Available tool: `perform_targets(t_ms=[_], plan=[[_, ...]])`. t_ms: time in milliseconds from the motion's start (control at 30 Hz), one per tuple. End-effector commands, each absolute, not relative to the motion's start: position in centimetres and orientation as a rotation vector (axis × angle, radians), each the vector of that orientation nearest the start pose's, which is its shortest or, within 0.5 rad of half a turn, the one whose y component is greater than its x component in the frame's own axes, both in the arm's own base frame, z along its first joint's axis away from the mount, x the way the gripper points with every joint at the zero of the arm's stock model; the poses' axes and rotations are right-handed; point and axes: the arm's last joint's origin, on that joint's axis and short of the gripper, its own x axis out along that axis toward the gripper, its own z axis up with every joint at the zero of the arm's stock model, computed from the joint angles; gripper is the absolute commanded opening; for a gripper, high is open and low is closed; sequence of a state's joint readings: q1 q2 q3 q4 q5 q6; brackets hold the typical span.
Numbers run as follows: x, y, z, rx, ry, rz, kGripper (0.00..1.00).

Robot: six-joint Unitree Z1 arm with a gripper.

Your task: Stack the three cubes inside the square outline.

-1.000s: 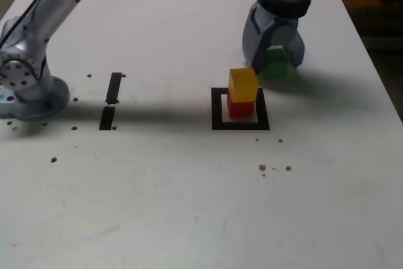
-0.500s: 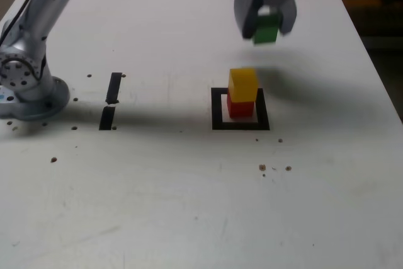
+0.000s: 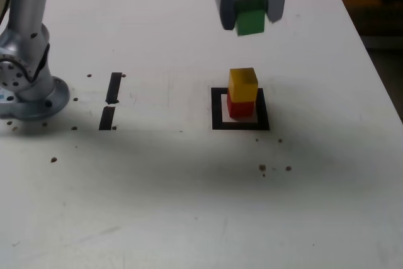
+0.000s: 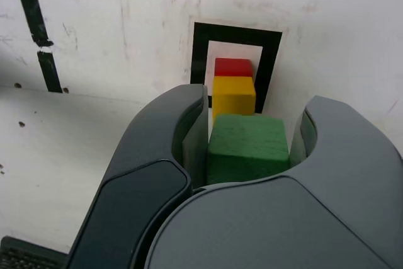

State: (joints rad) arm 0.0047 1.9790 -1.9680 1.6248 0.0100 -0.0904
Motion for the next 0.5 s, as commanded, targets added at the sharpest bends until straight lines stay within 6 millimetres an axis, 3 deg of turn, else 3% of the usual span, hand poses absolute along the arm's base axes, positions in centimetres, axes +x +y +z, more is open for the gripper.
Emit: perform_targets(t_ms=[0,133,467], plan=[[34.5,-1.0,35.5,-0.044,1.673,0.075,0.16],[34.5,-2.3,34.5,-0.039,1.711,0.071,0.16],[35.7,-3.3,31.8,-0.029,1.779,0.081,0.16]])
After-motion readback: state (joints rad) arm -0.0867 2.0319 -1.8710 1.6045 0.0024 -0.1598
